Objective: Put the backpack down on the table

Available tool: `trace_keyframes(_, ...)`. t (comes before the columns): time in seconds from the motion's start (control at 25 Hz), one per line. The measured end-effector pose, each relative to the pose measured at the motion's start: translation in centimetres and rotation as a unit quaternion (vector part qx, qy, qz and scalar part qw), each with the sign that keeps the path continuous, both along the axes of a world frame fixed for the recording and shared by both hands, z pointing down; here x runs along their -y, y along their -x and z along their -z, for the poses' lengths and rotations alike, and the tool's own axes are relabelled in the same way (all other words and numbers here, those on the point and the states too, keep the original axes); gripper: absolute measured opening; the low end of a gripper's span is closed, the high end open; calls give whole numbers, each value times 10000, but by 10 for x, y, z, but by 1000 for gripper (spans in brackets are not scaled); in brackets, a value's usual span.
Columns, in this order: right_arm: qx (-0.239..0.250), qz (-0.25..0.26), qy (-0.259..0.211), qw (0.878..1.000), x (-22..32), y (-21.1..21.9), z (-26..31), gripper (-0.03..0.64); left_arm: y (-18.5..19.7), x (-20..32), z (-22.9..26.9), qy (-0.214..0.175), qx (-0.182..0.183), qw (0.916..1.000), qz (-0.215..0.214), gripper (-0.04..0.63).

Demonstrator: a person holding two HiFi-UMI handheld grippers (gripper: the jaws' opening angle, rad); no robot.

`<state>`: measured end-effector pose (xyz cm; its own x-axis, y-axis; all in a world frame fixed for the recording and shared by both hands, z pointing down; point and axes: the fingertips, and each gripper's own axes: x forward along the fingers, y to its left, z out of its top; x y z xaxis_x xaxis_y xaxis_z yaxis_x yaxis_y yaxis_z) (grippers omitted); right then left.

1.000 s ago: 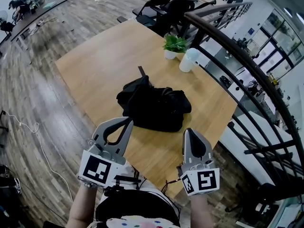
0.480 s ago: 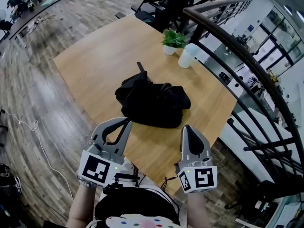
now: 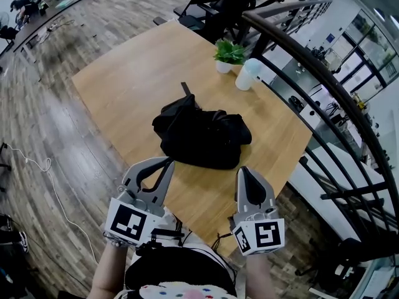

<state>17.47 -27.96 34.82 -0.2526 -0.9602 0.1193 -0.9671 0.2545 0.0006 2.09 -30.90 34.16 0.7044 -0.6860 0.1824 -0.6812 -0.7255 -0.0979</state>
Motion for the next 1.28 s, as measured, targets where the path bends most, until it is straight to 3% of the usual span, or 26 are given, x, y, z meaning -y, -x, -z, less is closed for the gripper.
trace_keyframes(1.28,-90,172,211,9996,4,8,-11,9,1,7,2,169,-136,9997,121,6)
